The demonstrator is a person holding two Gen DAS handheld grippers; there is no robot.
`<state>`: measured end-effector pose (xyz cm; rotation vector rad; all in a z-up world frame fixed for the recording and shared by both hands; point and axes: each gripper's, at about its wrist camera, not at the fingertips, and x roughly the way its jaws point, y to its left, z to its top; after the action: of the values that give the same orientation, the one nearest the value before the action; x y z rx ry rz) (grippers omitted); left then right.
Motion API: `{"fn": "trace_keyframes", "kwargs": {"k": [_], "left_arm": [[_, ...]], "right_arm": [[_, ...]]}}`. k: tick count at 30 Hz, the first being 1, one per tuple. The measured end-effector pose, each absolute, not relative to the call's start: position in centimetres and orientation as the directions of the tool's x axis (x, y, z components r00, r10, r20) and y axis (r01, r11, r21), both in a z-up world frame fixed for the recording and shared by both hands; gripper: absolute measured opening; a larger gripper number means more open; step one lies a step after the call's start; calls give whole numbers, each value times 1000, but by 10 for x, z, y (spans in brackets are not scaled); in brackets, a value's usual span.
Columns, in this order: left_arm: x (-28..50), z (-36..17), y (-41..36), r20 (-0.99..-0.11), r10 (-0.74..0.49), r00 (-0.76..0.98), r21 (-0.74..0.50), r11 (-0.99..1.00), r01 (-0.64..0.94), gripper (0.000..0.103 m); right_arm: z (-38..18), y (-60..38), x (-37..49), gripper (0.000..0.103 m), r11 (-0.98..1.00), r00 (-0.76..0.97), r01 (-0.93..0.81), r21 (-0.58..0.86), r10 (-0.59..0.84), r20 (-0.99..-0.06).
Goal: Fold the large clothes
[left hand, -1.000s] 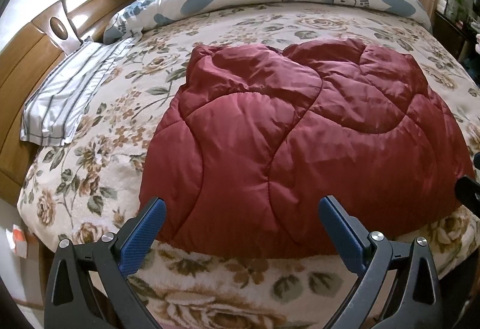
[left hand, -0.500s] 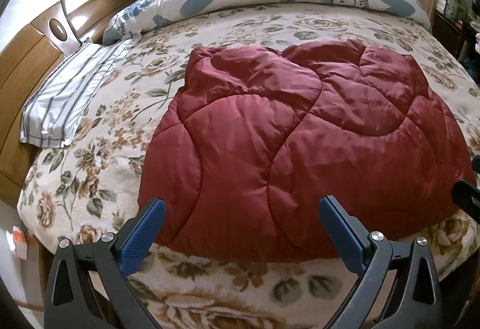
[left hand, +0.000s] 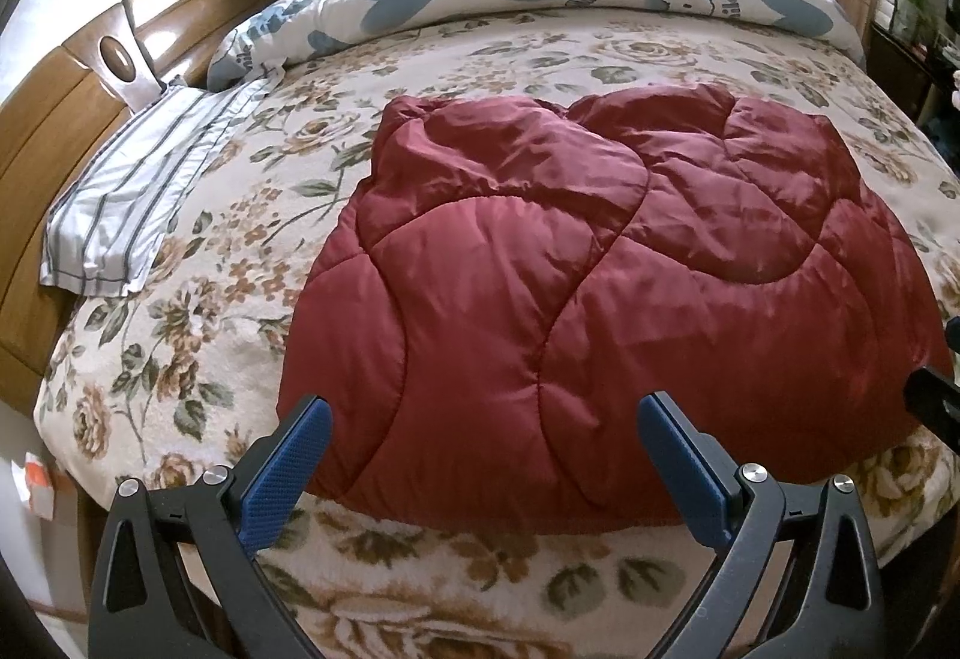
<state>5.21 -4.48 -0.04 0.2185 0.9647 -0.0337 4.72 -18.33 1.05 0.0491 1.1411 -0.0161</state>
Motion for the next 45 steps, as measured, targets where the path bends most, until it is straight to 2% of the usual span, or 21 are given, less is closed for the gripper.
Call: {"fn": "trace_keyframes", "kwargs": {"k": [45], "left_arm": [[64,2,-47,-817,65,573,167,978,128,102]], "right_arm": [[9,-186,51,103,999,413,43,33,12,-910]]}}
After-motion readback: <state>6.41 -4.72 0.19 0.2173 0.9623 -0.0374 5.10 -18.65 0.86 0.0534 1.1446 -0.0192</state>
